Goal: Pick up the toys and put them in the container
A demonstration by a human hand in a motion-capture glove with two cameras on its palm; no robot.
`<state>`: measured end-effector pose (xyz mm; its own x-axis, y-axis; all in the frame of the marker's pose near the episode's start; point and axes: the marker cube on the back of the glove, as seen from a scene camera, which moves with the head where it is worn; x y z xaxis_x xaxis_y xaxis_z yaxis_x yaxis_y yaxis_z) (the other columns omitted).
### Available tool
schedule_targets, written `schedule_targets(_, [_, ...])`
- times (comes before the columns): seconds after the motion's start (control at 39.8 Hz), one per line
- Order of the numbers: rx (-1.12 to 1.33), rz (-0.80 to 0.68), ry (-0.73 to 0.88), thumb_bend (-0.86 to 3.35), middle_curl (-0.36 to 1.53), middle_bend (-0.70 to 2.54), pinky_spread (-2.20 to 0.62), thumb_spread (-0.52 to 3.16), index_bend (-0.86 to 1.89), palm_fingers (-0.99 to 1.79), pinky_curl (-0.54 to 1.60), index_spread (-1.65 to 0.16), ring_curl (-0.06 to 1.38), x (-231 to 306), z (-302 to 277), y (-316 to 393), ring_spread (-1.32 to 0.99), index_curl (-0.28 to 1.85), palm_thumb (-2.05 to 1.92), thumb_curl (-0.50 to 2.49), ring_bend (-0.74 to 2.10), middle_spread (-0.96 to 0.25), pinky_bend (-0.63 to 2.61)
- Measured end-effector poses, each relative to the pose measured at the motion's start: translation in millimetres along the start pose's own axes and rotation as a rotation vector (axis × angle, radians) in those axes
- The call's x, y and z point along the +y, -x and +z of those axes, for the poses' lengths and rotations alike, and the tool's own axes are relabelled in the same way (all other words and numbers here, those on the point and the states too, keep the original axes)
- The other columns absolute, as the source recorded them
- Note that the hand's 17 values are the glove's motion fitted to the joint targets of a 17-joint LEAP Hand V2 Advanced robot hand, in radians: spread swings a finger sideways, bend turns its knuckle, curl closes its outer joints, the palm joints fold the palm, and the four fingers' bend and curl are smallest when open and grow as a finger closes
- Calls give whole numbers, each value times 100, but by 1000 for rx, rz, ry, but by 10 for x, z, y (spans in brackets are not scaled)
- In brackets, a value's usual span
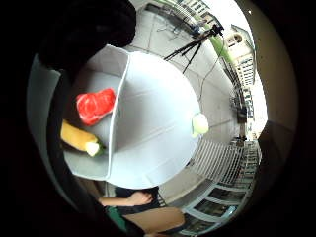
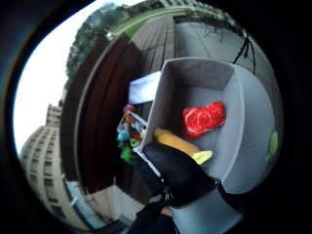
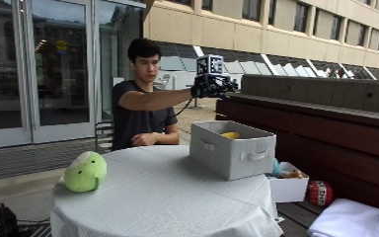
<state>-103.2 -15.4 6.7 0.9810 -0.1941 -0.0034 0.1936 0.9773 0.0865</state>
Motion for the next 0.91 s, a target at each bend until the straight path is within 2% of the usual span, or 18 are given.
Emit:
schedule_targets(0.03, [23,2,8,-4,63,78,-48,66,9,99,40,-38,48,63,-16,-65,-41,73,62,103,117,-39,88])
schedule_targets(0.05, [40,6,13,-33,54,46,-35,76,-7,-31,43,-36,35,114,-38,-134,-33,65,14,88,75,-30,94])
schedule_targets(0.08, [49,9,16,-28,59,46,-32,79,5,-39,54,-33,48,145,-60,-209,-28,75,8,84,79,-26,103])
schedule_targets(0.18, [56,16,9,-15,51,38,-21,88,-2,-29,47,-31,36,147,-124,-578,-19,59,-7,74,56,-19,105])
schedule_targets(0.3, [64,60,-11,-10,47,33,-13,94,0,-23,42,-29,27,204,-188,-1018,-13,46,-10,63,45,-13,105])
schedule_targets(0.53, [110,168,17,-9,44,29,-5,100,3,-19,40,-27,25,439,-242,-2215,-7,33,-10,49,40,-8,104])
schedule_targets(0.7, [161,277,-22,-9,44,28,-2,101,7,-15,39,-27,26,636,-110,-3209,-5,28,-10,42,36,-7,102])
schedule_targets(0.91, [148,357,65,-8,43,27,-2,100,8,-11,38,-28,27,866,197,-3925,-5,24,-10,35,36,-7,101])
